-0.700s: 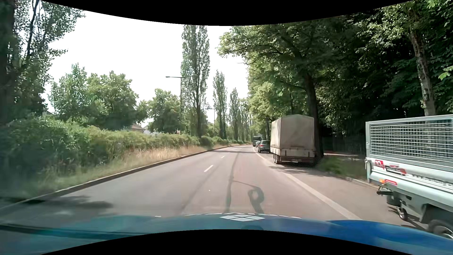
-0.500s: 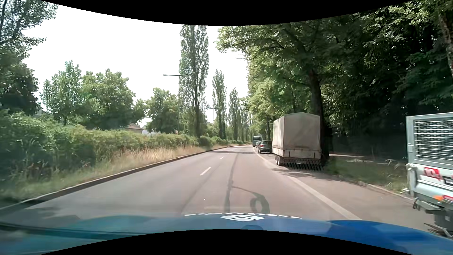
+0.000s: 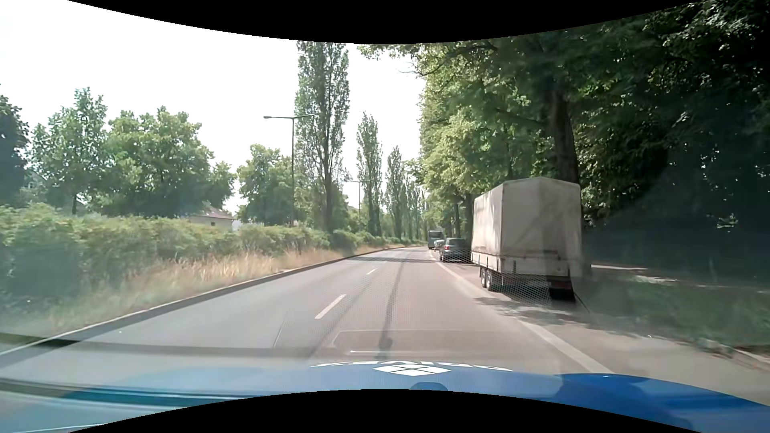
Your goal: Follow the waypoints while adhering to traffic rules and regulations
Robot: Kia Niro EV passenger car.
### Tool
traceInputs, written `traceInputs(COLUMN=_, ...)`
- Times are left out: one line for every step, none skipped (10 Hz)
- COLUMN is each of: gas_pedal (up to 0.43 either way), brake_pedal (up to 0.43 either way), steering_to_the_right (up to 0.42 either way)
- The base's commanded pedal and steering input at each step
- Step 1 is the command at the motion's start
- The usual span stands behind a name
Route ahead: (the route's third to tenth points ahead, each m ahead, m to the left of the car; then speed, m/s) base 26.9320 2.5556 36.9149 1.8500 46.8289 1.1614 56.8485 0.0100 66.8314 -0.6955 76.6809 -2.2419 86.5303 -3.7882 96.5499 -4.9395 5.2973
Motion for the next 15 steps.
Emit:
traceInputs(gas_pedal=0.228, brake_pedal=0.000, steering_to_the_right=0.004)
traceInputs(gas_pedal=0.228, brake_pedal=0.000, steering_to_the_right=0.003)
traceInputs(gas_pedal=0.220, brake_pedal=0.000, steering_to_the_right=0.003)
traceInputs(gas_pedal=0.220, brake_pedal=0.000, steering_to_the_right=0.003)
traceInputs(gas_pedal=0.220, brake_pedal=0.000, steering_to_the_right=0.003)
traceInputs(gas_pedal=0.220, brake_pedal=0.000, steering_to_the_right=0.004)
traceInputs(gas_pedal=0.220, brake_pedal=0.000, steering_to_the_right=0.004)
traceInputs(gas_pedal=0.220, brake_pedal=0.000, steering_to_the_right=0.004)
traceInputs(gas_pedal=0.220, brake_pedal=0.000, steering_to_the_right=0.004)
traceInputs(gas_pedal=0.220, brake_pedal=0.000, steering_to_the_right=0.004)
traceInputs(gas_pedal=0.220, brake_pedal=0.000, steering_to_the_right=0.004)
traceInputs(gas_pedal=0.220, brake_pedal=0.000, steering_to_the_right=0.004)
traceInputs(gas_pedal=0.209, brake_pedal=0.000, steering_to_the_right=0.004)
traceInputs(gas_pedal=0.209, brake_pedal=0.000, steering_to_the_right=0.004)
traceInputs(gas_pedal=0.209, brake_pedal=0.000, steering_to_the_right=0.004)
